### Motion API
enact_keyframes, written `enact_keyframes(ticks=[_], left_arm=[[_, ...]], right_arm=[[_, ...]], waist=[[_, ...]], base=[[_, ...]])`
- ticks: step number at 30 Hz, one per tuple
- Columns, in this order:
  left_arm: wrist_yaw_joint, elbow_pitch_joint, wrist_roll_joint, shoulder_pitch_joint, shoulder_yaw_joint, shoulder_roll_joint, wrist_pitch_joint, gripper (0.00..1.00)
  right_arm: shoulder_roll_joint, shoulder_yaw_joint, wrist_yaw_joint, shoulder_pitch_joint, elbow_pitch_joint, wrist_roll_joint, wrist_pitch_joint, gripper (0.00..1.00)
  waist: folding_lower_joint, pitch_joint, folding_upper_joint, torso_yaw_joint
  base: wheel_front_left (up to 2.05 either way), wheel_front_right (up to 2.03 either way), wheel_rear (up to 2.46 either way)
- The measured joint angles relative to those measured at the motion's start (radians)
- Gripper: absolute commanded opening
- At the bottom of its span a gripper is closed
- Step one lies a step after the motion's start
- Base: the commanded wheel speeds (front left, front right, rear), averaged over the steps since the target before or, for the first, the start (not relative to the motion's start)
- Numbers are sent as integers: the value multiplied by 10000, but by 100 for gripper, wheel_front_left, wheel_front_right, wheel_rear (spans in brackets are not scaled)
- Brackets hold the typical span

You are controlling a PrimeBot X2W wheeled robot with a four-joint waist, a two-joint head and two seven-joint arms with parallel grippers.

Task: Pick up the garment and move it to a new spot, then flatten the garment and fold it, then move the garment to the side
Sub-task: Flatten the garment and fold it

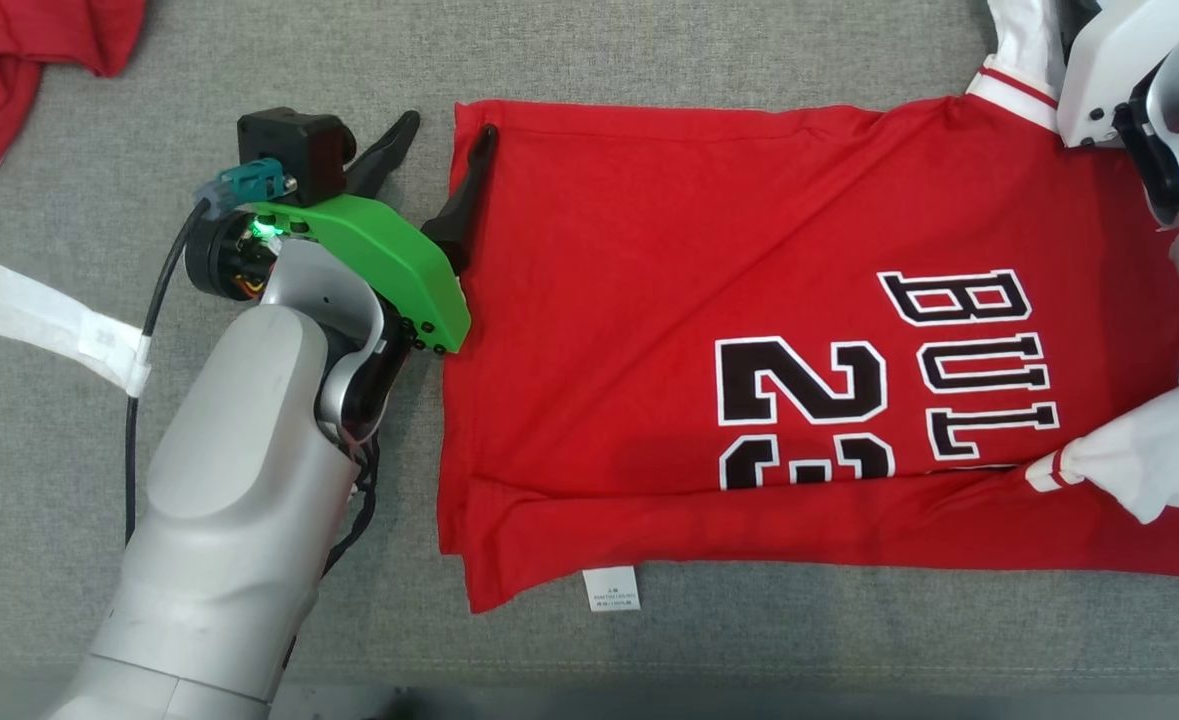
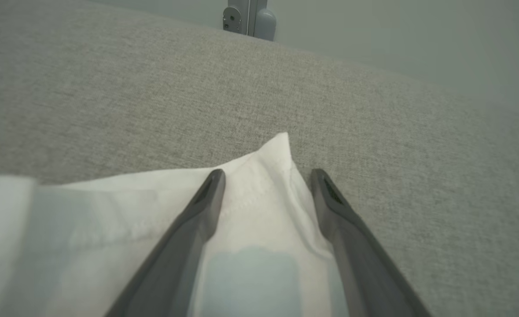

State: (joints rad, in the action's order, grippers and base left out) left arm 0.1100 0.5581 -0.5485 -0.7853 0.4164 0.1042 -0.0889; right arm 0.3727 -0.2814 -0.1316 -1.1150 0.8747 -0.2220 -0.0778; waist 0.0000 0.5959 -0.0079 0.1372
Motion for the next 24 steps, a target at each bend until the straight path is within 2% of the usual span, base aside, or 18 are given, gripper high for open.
enact_keyframes(ticks=[1,2,3,4,5,12,24], left_arm=[[36,-10,-92,-17,40,-8,-65,93],[44,-33,-180,-20,84,-17,-113,72],[54,-107,-337,-30,174,-13,-251,47],[58,-151,-437,-31,221,-10,-326,8],[65,-198,-591,-31,288,-6,-418,0],[167,-487,-938,66,706,86,-566,0],[-19,-546,-1185,51,-17,819,125,0]], right_arm=[[-23,-63,2,-4,54,-107,-50,100],[-46,-111,13,-5,119,-257,-127,69],[-54,-213,12,-22,194,-529,-286,30],[-59,-244,10,-38,217,-686,-318,0],[-59,-305,-2,-49,222,-803,-368,0],[40,-579,-8,-85,222,-1319,-142,0],[508,-347,0,-116,-184,-2138,1068,0]], waist=[[0,-5,0,-8],[0,-14,0,-19],[0,-33,0,-45],[0,-37,-1,-59],[0,-42,0,-72],[1,-155,0,-252],[1,-688,0,-588]], base=[[0,0,0],[0,0,0],[0,0,0],[0,0,0],[0,0,0],[0,0,0],[0,0,0]])
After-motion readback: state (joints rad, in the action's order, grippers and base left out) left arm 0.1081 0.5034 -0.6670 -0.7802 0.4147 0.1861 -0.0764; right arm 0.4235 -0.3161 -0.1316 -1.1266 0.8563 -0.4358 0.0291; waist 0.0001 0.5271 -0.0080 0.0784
